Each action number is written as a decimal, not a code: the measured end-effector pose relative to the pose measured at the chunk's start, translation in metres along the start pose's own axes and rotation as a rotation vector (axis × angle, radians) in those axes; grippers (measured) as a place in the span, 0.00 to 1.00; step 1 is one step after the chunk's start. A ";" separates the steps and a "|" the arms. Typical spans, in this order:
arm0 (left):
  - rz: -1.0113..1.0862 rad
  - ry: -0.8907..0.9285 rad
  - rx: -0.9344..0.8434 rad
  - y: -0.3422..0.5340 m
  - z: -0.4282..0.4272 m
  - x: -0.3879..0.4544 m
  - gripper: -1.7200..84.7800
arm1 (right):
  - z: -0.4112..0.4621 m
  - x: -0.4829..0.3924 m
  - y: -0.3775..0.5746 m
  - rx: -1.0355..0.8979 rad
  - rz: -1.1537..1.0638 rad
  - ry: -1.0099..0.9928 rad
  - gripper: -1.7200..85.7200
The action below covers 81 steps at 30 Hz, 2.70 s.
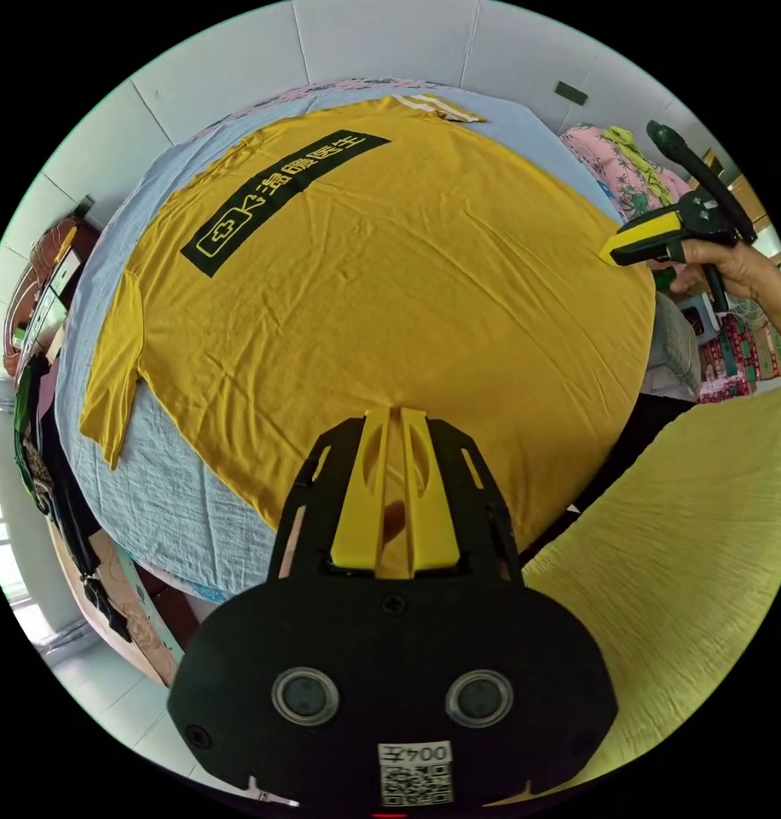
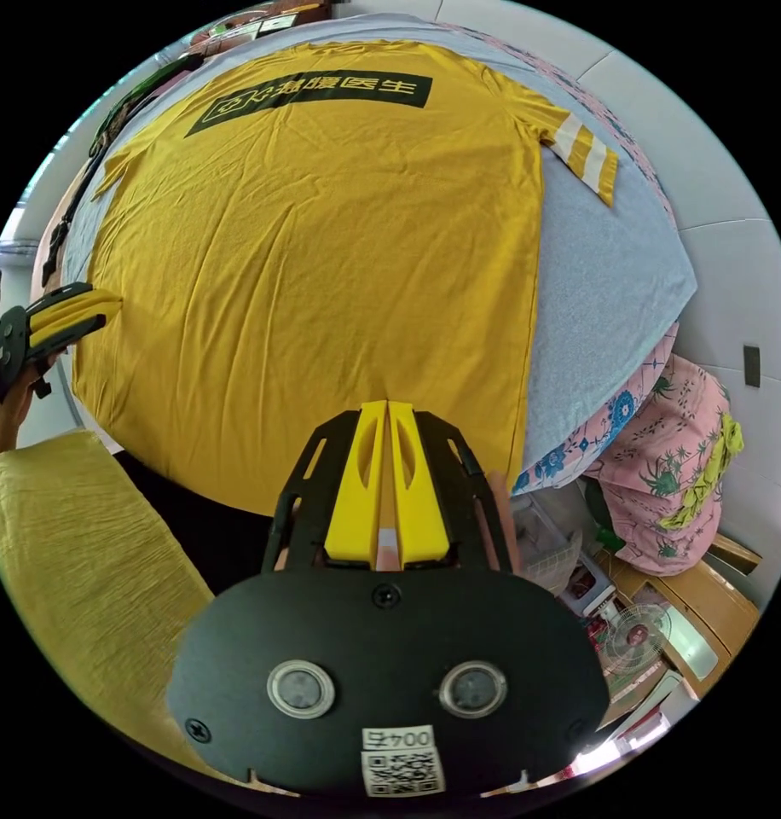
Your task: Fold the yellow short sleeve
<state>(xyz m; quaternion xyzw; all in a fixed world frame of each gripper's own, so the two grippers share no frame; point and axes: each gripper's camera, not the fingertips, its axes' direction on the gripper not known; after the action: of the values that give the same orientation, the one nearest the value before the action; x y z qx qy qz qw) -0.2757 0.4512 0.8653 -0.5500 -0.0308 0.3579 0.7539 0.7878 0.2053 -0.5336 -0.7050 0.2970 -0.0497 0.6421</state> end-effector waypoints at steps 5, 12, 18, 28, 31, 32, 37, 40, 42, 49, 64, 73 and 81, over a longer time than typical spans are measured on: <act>-0.043 -0.009 0.009 0.027 -0.001 0.021 0.04 | 0.028 0.008 0.029 0.039 -0.019 -0.013 0.20; -0.125 0.050 0.038 0.067 0.001 0.033 0.04 | 0.049 0.058 0.081 0.194 -0.041 -0.221 0.20; -0.396 0.173 0.202 0.135 -0.010 0.026 0.03 | 0.075 0.134 0.165 0.398 0.032 -0.461 0.19; -0.567 0.135 0.299 0.268 -0.019 0.089 0.04 | 0.175 0.160 0.218 0.253 -0.147 -0.405 0.17; -0.599 0.122 0.297 0.294 -0.015 0.105 0.04 | 0.190 0.165 0.215 0.220 -0.214 -0.374 0.17; -0.604 0.119 0.291 0.302 -0.013 0.111 0.05 | 0.195 0.169 0.214 0.209 -0.225 -0.368 0.16; -0.607 0.122 0.260 0.331 0.000 0.127 0.06 | 0.204 0.192 0.209 0.206 -0.248 -0.419 0.14; -0.585 0.118 0.210 0.348 0.013 0.132 0.09 | 0.208 0.201 0.208 0.191 -0.272 -0.470 0.13; -0.558 0.110 0.174 0.359 0.022 0.134 0.10 | 0.209 0.203 0.209 0.189 -0.277 -0.460 0.13; -0.451 0.118 0.036 0.390 0.078 0.133 0.13 | 0.207 0.218 0.215 0.131 -0.235 -0.464 0.11; -0.361 0.253 0.174 0.408 0.145 0.075 0.18 | 0.173 0.226 0.211 -0.058 -0.239 -0.314 0.03; -0.247 0.295 0.177 0.412 0.170 0.048 0.13 | 0.143 0.235 0.217 -0.106 -0.256 -0.276 0.02; -0.236 0.390 0.129 0.443 0.178 0.018 0.06 | 0.111 0.248 0.235 -0.112 -0.249 -0.281 0.02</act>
<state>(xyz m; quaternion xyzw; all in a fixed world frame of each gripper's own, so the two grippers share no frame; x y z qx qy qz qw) -0.5646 0.6672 0.5519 -0.5522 0.0742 0.1554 0.8157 0.9575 0.1826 -0.8491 -0.7708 0.1173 -0.0133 0.6261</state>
